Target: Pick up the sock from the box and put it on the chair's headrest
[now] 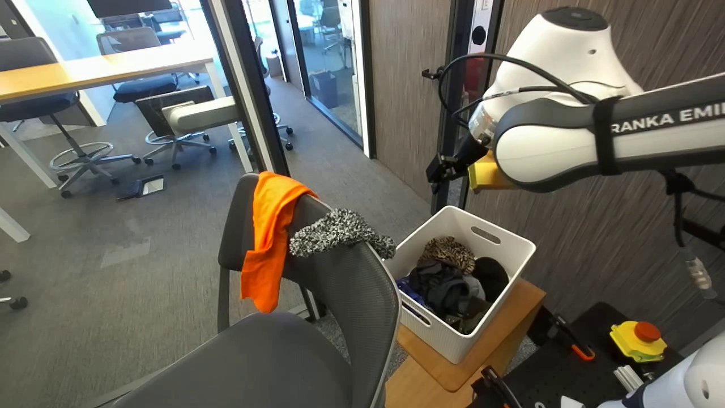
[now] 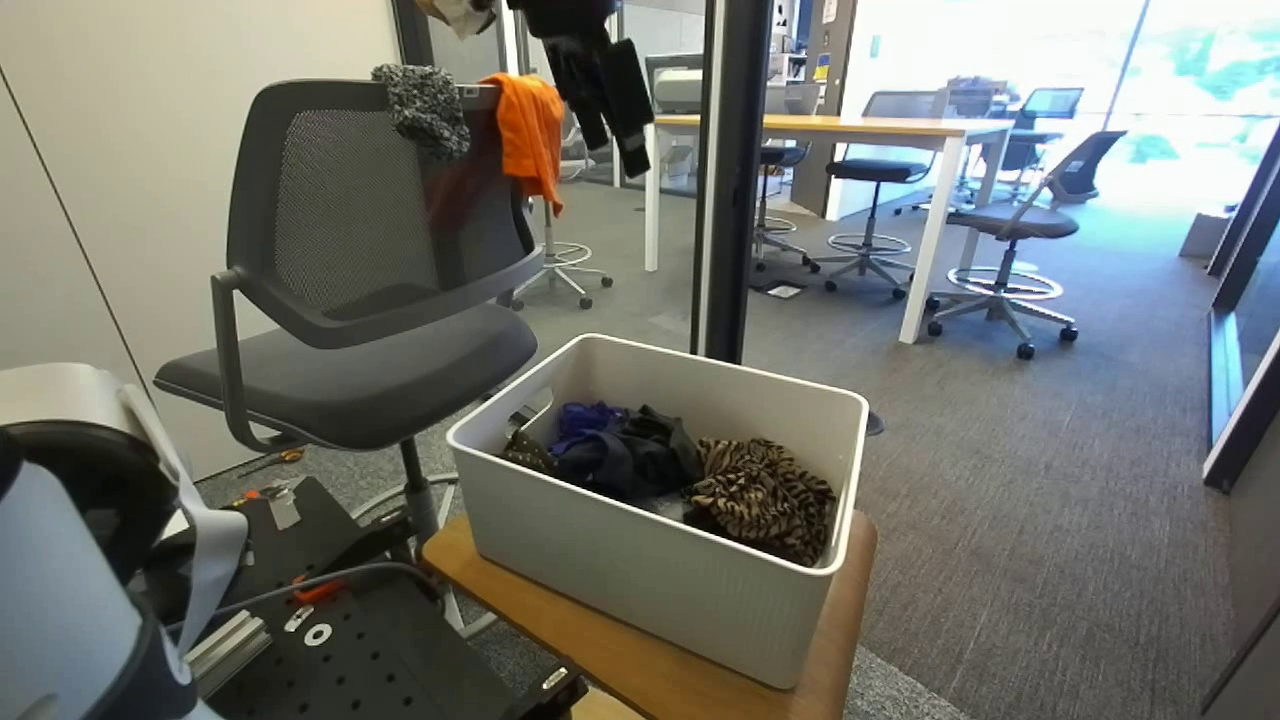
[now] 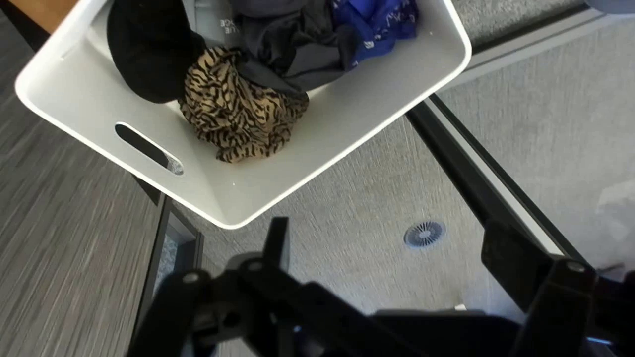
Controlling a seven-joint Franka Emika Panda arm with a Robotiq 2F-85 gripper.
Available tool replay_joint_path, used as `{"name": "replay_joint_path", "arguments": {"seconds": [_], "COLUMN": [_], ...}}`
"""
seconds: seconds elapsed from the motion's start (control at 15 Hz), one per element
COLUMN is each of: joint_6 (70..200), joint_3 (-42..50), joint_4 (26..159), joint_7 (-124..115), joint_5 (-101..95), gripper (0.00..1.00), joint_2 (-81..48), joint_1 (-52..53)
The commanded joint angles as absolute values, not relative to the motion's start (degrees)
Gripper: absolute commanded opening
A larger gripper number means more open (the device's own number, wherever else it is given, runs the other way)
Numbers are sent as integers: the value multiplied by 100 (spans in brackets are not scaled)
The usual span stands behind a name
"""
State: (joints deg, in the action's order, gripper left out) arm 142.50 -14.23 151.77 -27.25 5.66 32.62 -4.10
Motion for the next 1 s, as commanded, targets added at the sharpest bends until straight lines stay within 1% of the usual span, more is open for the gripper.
{"name": "replay_joint_path", "arguments": {"seconds": [0.0, 0.27, 0.53, 0.93], "joint_6": [13626, 12601, 11675, 11096], "joint_3": [-1036, -634, -401, -310], "joint_4": [14618, 14514, 14621, 14936], "joint_7": [-1992, -951, -28, 416], "joint_5": [330, 115, -253, -769], "gripper": [100, 100, 100, 100], "joint_2": [2365, 2304, 2547, 3130], "joint_1": [-278, -141, -58, -23]}}
